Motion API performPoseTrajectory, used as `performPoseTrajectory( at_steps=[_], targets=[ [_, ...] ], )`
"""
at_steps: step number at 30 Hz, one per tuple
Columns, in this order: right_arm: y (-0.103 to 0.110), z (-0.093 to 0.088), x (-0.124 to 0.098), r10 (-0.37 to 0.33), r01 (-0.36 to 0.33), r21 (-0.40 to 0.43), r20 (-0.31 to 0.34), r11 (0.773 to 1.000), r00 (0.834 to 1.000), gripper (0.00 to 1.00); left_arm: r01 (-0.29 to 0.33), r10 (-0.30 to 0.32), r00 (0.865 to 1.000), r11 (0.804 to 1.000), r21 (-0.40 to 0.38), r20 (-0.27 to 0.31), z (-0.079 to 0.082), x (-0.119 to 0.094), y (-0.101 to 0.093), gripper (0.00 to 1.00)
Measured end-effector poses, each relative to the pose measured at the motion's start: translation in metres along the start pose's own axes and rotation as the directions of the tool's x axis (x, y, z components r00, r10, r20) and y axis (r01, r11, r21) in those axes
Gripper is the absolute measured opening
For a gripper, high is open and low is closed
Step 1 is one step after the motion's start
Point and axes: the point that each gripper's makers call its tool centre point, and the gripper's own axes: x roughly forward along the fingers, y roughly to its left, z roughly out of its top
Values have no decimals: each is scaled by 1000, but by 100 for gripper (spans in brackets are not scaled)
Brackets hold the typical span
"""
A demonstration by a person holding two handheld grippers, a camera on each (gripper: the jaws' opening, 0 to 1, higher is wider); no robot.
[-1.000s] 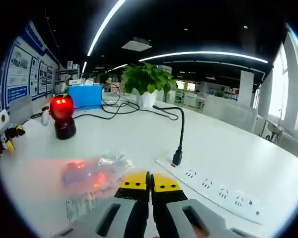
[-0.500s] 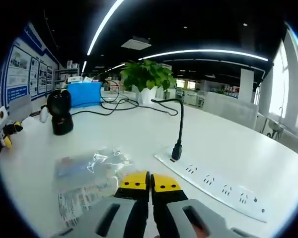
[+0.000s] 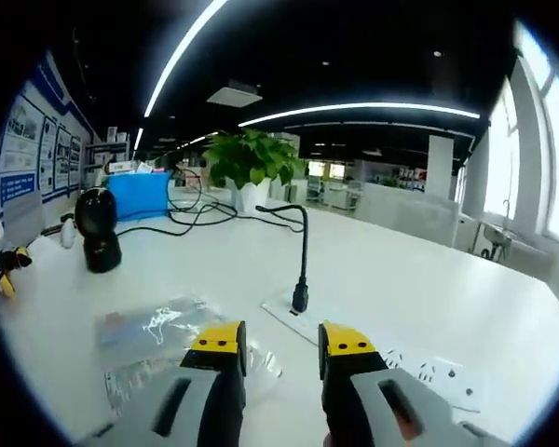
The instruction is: Clip sheet goods on table flip sheet goods clip sheet goods scan sheet goods put sheet goods back to table
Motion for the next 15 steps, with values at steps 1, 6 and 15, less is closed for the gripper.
performPoseTrajectory(
  at_steps=[1,6,15],
  targets=[
    [-2,5,-4,-10,10,24,15,1000,1000,26,0,0,1000,1000,1,2,0,0,0,36],
    [16,31,-20,26,-29,45,62,999,998,32,-1,1,1000,1000,-6,5,2,-1,0,36],
    [71,59,-17,71,-74,31,91,997,993,61,22,-22,1000,1000,-7,15,4,-2,-4,36]
  ],
)
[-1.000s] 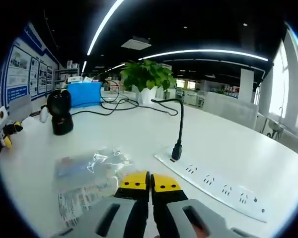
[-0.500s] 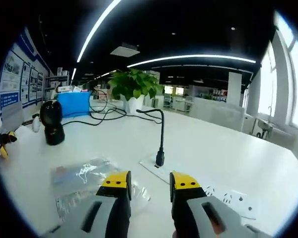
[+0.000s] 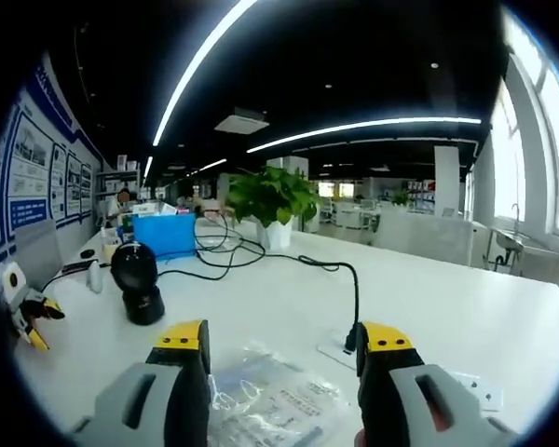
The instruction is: Clip sheet goods on table flip sheet goods clip sheet goods scan sheet goods put sheet goods back to table
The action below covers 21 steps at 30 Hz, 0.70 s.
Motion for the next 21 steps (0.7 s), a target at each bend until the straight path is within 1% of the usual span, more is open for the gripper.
performPoseTrajectory(
  at_steps=[1,2,4,5,7,9,11,12,14,15,18,21],
  targets=[
    [4,-2,3,-8,8,-10,-12,1000,1000,64,-2,2,1000,1000,-1,-1,0,0,0,36],
    [11,-8,7,-3,2,-23,-41,1000,999,66,-4,4,1000,1000,1,-8,-2,0,1,36],
    [23,-16,13,0,-4,-52,-69,999,998,75,-4,4,1000,1000,3,-10,-1,0,1,36],
    [29,-20,16,6,-11,-70,-76,998,997,78,-2,2,1000,1000,5,-8,-1,-1,0,36],
    [40,-27,21,16,-23,-74,-90,997,996,82,2,-2,1000,1000,7,-2,0,-1,-1,36],
    [46,-32,23,30,-36,-78,-85,996,996,82,5,-5,1000,1000,5,2,1,-2,-1,36],
    [47,-33,23,19,-25,-82,-74,996,997,79,9,-9,1000,1000,2,8,2,-3,-2,36],
    [46,-37,24,1,-7,-81,-75,997,997,80,11,-11,1000,1000,-2,12,3,-3,-2,36],
    [38,-48,24,-52,44,-83,-98,996,994,80,12,-12,1000,1000,-8,15,2,-2,-1,36],
    [39,-53,25,-48,40,-76,-110,996,993,79,13,-13,1000,1000,-10,16,2,-2,-1,36],
    [41,-68,27,-50,44,-44,-143,998,988,80,17,-17,1000,1000,-11,17,3,-2,-3,36],
    [39,-81,30,-70,61,-55,-171,997,983,80,17,-16,1000,1000,-6,17,3,-2,-2,36]
  ],
)
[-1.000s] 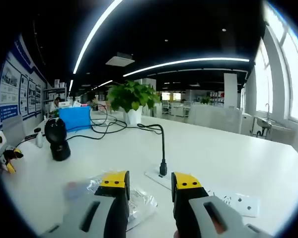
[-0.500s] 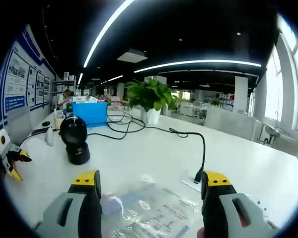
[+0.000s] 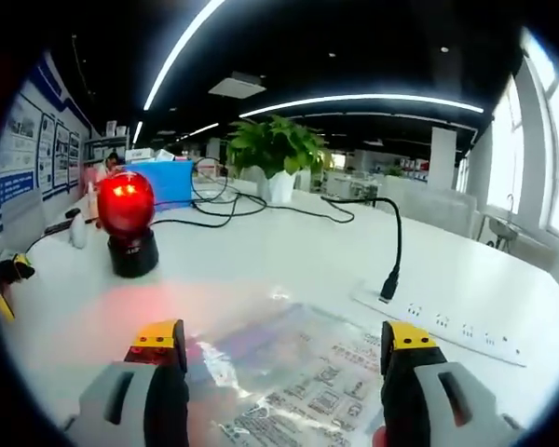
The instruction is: Clip sheet goods on table flip sheet goods clip sheet goods scan sheet goods put sheet goods back to table
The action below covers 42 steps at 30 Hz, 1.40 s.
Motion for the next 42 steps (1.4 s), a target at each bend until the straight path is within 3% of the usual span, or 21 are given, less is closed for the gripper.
performPoseTrajectory(
  at_steps=[8,27,34,38,42],
  targets=[
    [-12,-19,0,-25,25,9,-29,1000,999,77,-6,7,1000,1000,-6,3,0,-1,3,36],
    [-13,-35,2,-11,16,122,-43,992,999,78,-6,6,1000,1000,-8,-1,0,-1,2,36],
    [-12,-35,1,-15,20,117,-39,993,999,79,-3,3,1000,1000,-8,0,0,-2,1,36],
    [-16,-26,-4,-47,49,70,-26,996,999,81,-8,8,1000,1000,-16,3,1,-2,3,36],
    [-25,-7,-20,-84,77,117,56,990,995,80,-11,11,1000,1000,-10,0,0,-2,4,36]
  ],
)
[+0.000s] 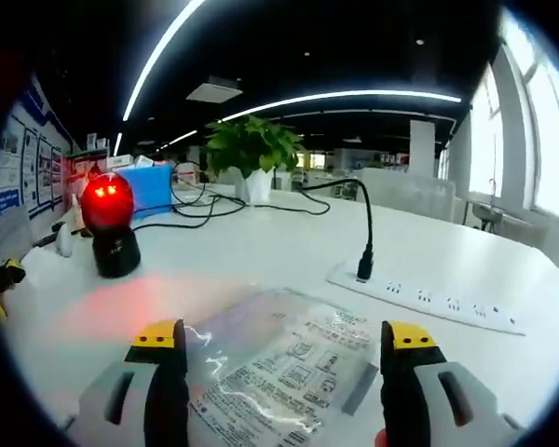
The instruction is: Clip sheet goods on table flip sheet goods clip sheet goods scan sheet goods put sheet goods back to table
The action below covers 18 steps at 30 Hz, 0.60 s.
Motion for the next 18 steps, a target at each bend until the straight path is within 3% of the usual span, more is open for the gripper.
performPoseTrajectory(
  at_steps=[7,18],
  targets=[
    [-10,25,-42,-3,4,-12,66,1000,998,79,-3,3,1000,1000,-9,8,2,0,1,36],
    [-22,33,-96,-25,30,-32,133,999,991,77,8,-5,999,998,-70,42,8,-1,3,37]
  ],
)
